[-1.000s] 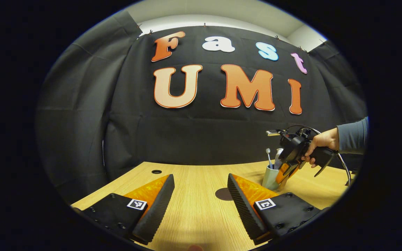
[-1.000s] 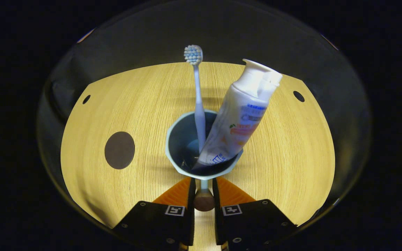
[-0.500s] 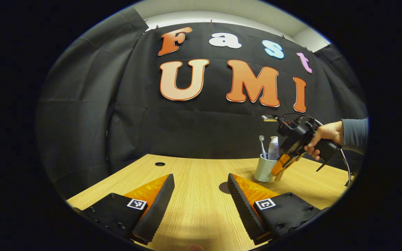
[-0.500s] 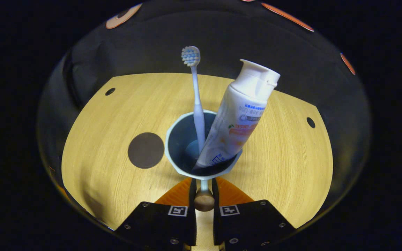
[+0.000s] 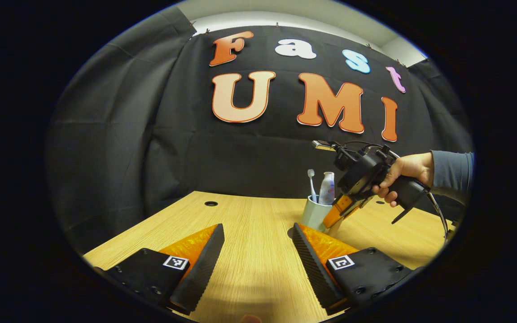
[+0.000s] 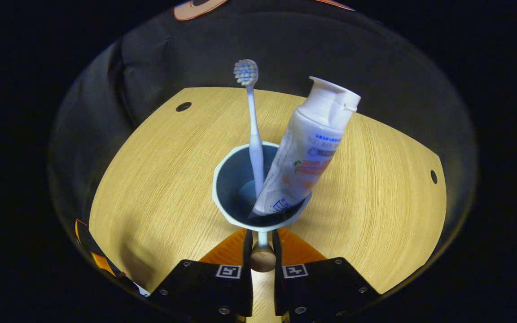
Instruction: Put the toothbrush and toothpaste on the desktop into the cup, then pick up the cup and place it on the coaster on the desktop.
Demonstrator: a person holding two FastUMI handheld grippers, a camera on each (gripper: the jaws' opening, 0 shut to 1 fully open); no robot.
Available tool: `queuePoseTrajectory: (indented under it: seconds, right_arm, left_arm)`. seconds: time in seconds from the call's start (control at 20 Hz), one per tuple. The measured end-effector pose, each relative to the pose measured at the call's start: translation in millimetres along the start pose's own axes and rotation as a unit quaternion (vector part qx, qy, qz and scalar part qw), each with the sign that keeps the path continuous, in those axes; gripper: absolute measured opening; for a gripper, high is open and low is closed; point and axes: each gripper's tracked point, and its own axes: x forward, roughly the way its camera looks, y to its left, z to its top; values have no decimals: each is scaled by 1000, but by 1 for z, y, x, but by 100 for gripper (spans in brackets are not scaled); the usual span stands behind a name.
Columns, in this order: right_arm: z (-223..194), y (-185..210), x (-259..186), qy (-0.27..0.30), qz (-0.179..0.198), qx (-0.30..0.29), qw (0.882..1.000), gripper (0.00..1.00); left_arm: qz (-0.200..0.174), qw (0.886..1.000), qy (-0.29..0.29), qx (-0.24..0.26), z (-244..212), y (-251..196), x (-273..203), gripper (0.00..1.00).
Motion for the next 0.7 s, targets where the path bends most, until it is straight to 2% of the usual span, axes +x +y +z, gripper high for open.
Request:
queuePoseTrajectory:
  seconds: [0.15, 0.25, 0.45, 0.5, 0.6, 0.7]
  right_arm:
    - [-3, 1, -2, 24, 2, 1, 1000, 19]
    - [2, 1, -9, 12, 9, 13, 1000, 22]
    - [-9, 2, -19, 5, 33, 36, 999, 42]
    - [-12, -1, -21, -1, 35, 36, 999, 53]
    - [-18, -2, -32, -24, 55, 38, 997, 59]
    - [-22, -12, -45, -56, 61, 43, 996, 72]
  left_arm:
    - [2, 1000, 2, -6, -3, 1, 1, 98]
    - [-1, 1000, 4, -8, -5, -1, 3, 97]
    - [-11, 1000, 6, -12, -2, -8, 4, 97]
    - [-8, 1000, 3, -9, 1, -8, 5, 97]
    - [-4, 1000, -8, -4, 13, -8, 8, 97]
    - [-9, 1000, -23, -1, 23, -15, 8, 97]
